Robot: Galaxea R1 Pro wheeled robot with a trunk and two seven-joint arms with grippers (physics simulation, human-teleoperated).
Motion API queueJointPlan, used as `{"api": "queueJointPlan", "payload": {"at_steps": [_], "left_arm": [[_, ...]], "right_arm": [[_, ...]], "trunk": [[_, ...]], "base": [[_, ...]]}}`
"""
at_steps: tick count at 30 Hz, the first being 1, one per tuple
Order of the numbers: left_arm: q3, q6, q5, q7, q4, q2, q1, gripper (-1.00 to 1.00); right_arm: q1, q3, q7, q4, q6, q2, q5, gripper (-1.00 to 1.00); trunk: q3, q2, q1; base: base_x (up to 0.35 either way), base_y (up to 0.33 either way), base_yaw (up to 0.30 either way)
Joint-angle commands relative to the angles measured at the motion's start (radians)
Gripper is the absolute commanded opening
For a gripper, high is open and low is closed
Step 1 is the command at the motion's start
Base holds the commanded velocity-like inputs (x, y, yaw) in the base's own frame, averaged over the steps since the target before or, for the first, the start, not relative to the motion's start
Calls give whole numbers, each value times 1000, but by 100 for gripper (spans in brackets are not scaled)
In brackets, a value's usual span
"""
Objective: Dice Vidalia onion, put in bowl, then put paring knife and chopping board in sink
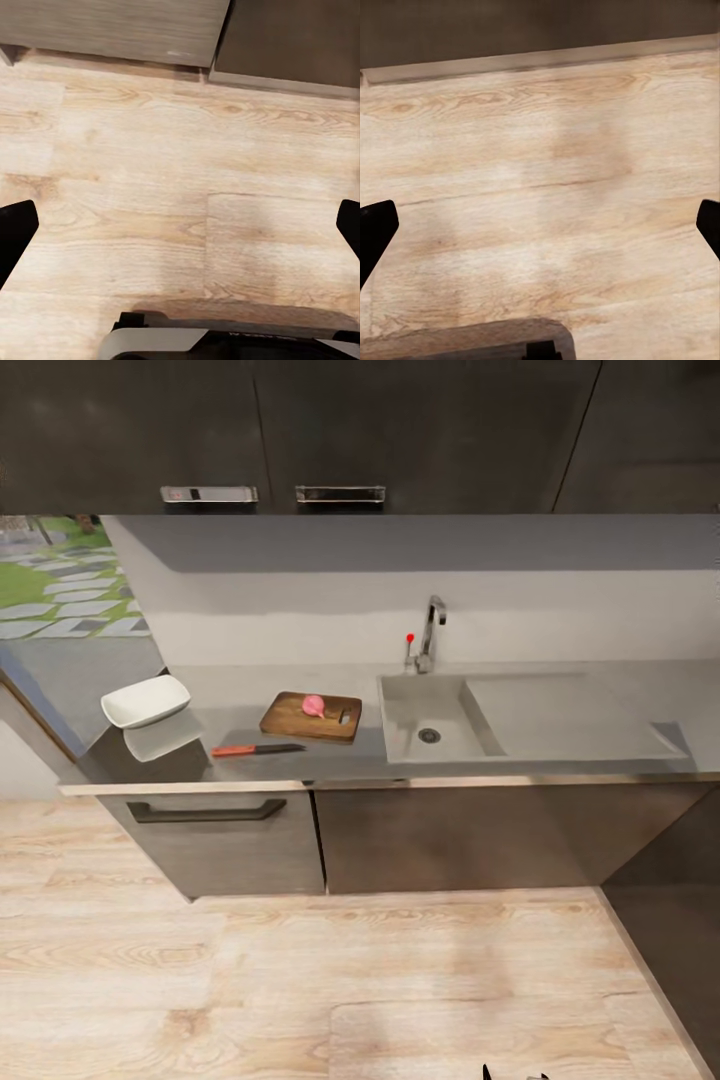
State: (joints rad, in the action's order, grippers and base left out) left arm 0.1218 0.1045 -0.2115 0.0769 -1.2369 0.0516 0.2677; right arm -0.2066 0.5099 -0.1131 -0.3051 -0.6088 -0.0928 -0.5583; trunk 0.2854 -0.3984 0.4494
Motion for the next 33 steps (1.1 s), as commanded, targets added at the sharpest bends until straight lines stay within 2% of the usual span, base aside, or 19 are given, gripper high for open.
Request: {"api": "queueJointPlan", "payload": {"at_steps": [1,20,33], "left_arm": [[4,3,-8,7,1,1,0,100],[6,4,-8,9,36,-1,-1,100],[7,4,-8,8,36,-1,-1,100]], "right_arm": [[-1,9,-10,0,-2,-1,-1,100],[-1,7,-10,2,-2,-1,-2,100],[-1,7,-10,3,-2,-2,-2,100]], "trunk": [[0,-2,1],[-31,-2,1],[-51,-2,1]], "base": [[0,0,0],[33,48,0],[179,239,0]]}}
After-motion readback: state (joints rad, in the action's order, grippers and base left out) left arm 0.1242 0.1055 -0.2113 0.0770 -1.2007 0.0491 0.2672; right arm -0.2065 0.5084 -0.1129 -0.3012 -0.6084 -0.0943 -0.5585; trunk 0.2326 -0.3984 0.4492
